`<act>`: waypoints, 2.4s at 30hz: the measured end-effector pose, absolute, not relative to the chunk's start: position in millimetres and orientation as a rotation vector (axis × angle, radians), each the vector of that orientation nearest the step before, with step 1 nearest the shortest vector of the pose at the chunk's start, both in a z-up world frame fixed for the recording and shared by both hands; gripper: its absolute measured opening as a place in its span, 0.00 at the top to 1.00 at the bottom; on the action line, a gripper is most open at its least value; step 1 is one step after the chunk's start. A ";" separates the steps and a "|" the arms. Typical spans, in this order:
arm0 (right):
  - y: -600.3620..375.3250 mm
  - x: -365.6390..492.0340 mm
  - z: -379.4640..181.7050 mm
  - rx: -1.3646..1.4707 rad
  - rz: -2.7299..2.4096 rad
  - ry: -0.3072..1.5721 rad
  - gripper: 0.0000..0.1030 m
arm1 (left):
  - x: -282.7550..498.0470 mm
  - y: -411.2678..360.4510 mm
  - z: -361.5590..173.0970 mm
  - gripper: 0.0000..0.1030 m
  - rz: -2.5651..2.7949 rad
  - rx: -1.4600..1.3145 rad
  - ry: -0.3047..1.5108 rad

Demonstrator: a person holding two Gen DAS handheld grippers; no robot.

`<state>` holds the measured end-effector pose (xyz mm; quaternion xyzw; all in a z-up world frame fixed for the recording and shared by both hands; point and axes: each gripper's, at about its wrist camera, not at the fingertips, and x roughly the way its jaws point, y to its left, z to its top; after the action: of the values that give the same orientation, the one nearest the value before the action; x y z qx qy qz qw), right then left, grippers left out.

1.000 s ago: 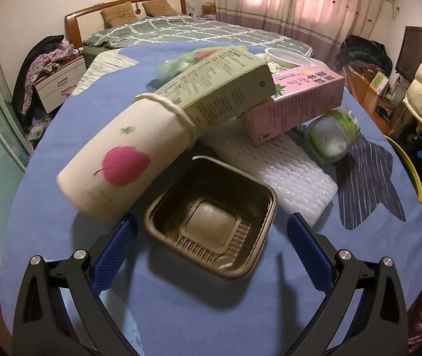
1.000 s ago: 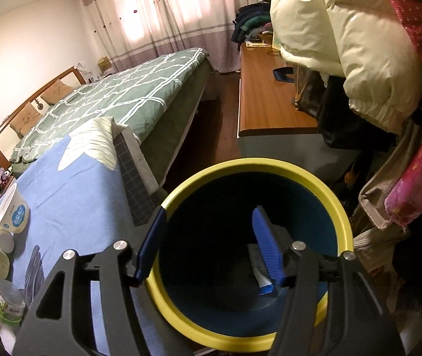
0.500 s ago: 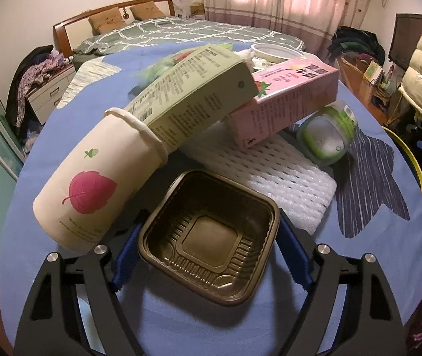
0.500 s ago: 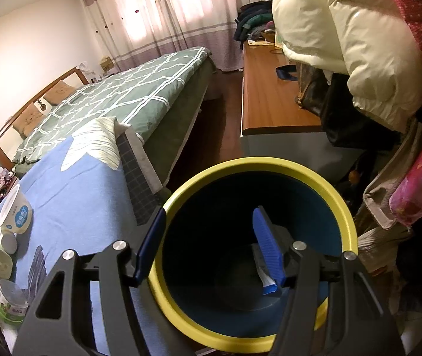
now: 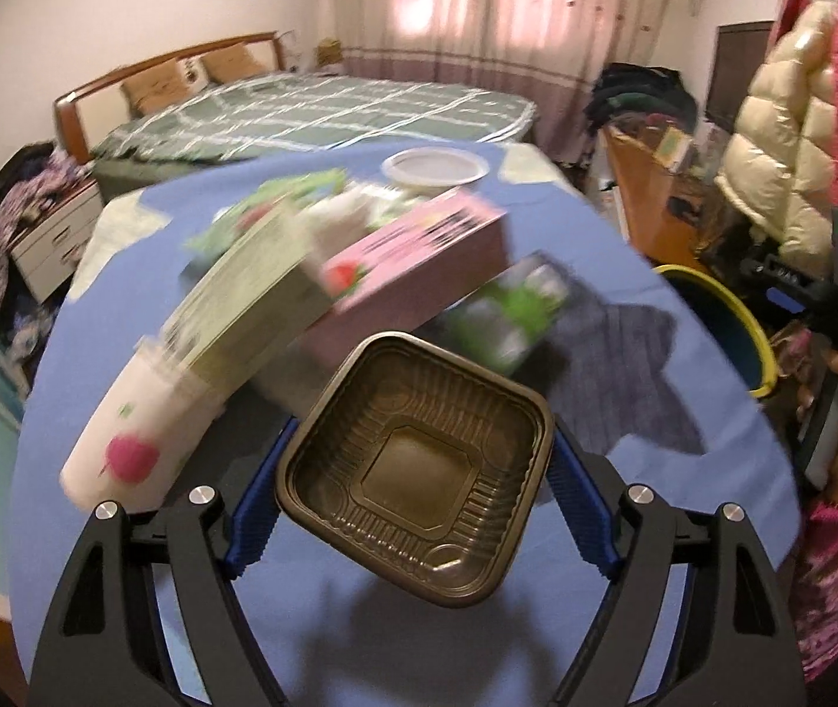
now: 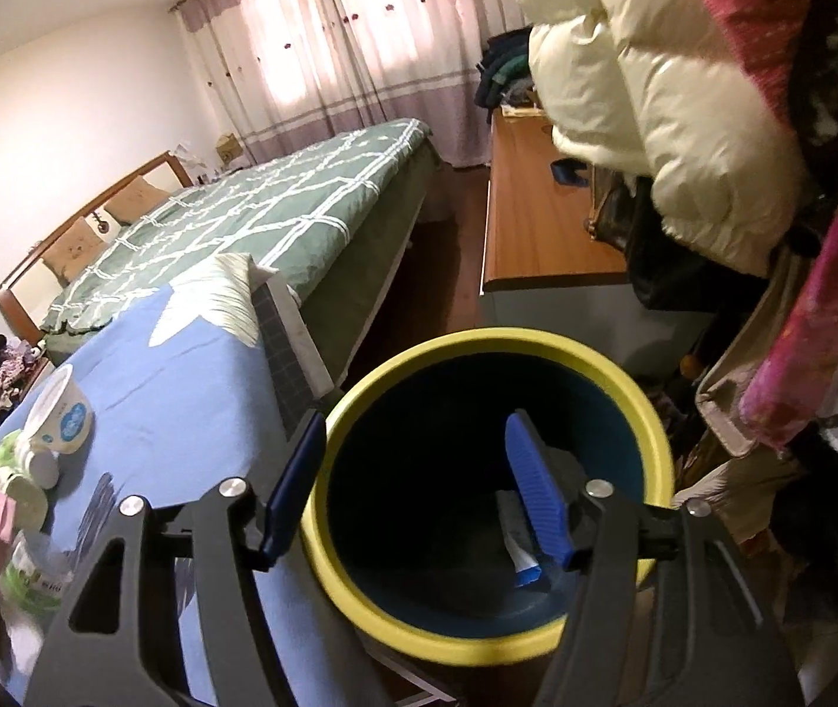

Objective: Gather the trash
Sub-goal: 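Grasp the brown plastic tray with the left gripper, then carry the brown tray over the yellow bin and release it with the left gripper, then grasp the white foam net sleeve with the right gripper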

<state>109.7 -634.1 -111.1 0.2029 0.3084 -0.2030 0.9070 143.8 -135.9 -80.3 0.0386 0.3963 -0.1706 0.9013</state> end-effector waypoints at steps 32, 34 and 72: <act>-704.9 17.3 -103.6 0.421 -0.602 0.555 0.34 | 235.0 -531.9 -107.7 0.11 -0.837 0.373 0.872; -704.9 17.3 -104.1 0.423 -0.600 0.556 0.34 | 235.7 -529.8 -107.2 0.09 -0.829 0.359 0.877; -378.2 106.8 -103.0 0.121 0.308 0.770 0.32 | 103.2 -3.6 -18.9 0.05 -0.038 -0.083 0.605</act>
<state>106.8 -378.2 -103.0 0.0585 0.3740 0.1493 0.9135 103.2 -3.6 -18.9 -0.0407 0.2980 -0.0188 0.9535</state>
